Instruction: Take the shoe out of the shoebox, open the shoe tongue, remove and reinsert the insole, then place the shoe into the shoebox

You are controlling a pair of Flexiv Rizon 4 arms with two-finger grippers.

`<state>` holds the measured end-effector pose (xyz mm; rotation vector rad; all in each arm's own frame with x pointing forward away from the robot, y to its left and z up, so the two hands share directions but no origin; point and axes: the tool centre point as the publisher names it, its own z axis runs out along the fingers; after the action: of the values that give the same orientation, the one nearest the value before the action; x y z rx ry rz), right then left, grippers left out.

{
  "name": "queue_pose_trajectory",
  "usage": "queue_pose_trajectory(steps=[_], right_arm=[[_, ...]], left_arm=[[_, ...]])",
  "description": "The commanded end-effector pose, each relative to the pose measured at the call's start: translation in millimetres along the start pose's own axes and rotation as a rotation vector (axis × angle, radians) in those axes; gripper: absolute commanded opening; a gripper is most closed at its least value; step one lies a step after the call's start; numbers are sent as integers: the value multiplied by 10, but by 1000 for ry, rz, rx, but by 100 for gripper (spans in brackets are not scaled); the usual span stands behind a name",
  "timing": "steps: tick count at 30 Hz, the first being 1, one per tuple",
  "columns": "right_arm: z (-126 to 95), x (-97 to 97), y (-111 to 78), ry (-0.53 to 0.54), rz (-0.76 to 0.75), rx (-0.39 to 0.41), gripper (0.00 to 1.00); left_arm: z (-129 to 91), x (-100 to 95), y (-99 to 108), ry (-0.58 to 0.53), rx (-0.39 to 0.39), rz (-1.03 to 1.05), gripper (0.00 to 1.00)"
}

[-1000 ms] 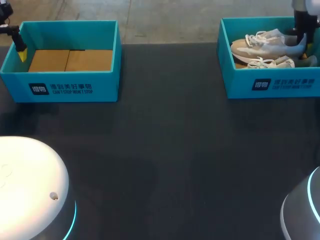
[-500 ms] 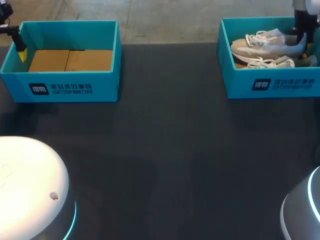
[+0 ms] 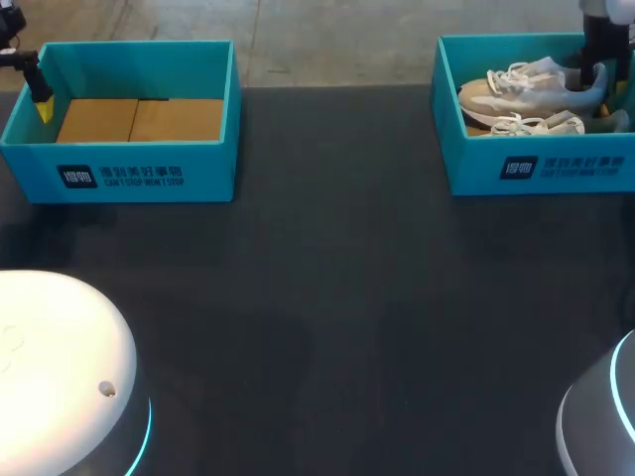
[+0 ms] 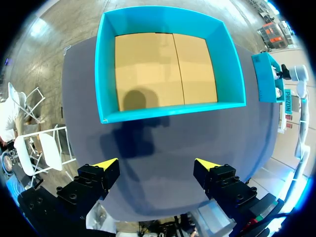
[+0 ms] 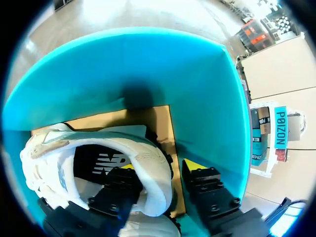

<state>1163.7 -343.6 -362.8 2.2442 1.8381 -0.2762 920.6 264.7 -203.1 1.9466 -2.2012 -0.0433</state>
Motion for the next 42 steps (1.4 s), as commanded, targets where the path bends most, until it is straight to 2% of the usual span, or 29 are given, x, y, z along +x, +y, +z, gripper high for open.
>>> queue_pose_trajectory(steps=[1, 4, 5, 6, 14, 21, 36, 42], right_arm=[[-59, 4, -8, 0, 2, 0, 72], [-130, 1, -30, 2, 4, 0, 79], [-158, 0, -39, -2, 10, 4, 86], [-186, -2, -49, -2, 10, 4, 100], [-458, 22, -129, 23, 11, -11, 100], [-793, 77, -267, 61, 5, -42, 100], [-1458, 158, -864, 158, -2, -19, 100], [-1642, 198, -1126, 195, -25, -4, 100]], left_arm=[[-4, 4, 19, -2, 2, 0, 100], [-4, 4, 19, -2, 2, 0, 100], [-4, 4, 19, -2, 2, 0, 100], [-4, 4, 19, -2, 2, 0, 100], [-4, 4, 19, -2, 2, 0, 100], [-4, 4, 19, -2, 2, 0, 100], [-4, 4, 19, -2, 2, 0, 100], [-4, 4, 19, -2, 2, 0, 100]])
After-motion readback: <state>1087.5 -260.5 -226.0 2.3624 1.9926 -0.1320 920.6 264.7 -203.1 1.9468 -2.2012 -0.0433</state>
